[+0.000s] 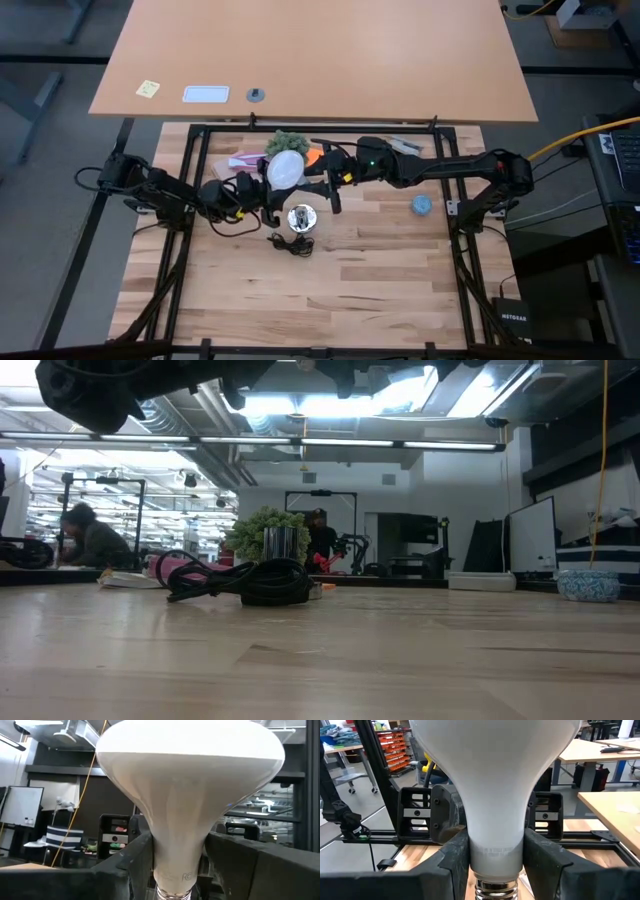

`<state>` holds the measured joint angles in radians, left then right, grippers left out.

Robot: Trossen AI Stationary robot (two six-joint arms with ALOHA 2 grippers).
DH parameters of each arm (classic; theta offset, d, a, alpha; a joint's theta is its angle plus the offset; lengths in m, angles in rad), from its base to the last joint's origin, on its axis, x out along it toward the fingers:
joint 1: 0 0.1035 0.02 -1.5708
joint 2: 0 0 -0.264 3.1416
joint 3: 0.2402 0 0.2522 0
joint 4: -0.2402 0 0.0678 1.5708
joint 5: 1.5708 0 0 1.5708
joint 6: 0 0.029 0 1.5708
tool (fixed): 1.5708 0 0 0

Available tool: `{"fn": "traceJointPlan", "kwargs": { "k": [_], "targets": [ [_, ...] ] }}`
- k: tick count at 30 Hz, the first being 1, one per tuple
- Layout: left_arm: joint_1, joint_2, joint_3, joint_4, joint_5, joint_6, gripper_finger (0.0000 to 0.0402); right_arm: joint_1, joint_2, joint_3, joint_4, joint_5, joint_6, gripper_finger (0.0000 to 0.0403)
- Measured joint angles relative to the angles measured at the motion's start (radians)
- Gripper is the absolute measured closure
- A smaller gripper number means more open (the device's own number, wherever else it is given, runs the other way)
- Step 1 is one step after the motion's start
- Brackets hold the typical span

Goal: Screw lightbulb
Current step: Insert the lightbulb into the lamp

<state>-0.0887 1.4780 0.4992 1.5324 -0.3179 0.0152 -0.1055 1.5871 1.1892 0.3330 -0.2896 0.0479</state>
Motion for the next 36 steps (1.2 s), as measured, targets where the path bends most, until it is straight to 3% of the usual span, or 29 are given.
{"fn": "traceJointPlan", "kwargs": {
  "k": [19, 31, 36],
  "targets": [
    [-0.003, 0.001, 0.000, -0.002, 0.049, 0.067, 0.0231, 0.001, 0.001, 0.000, -0.001, 0.008, -0.001, 0.0244],
    [-0.003, 0.003, 0.002, -0.008, 0.058, 0.070, 0.0231, 0.001, 0.005, 0.000, -0.030, 0.012, 0.053, 0.0143],
    [-0.003, 0.003, 0.002, -0.006, 0.056, 0.070, 0.0231, 0.000, 0.005, 0.000, -0.030, 0.012, 0.053, 0.0126]
  ]
}}
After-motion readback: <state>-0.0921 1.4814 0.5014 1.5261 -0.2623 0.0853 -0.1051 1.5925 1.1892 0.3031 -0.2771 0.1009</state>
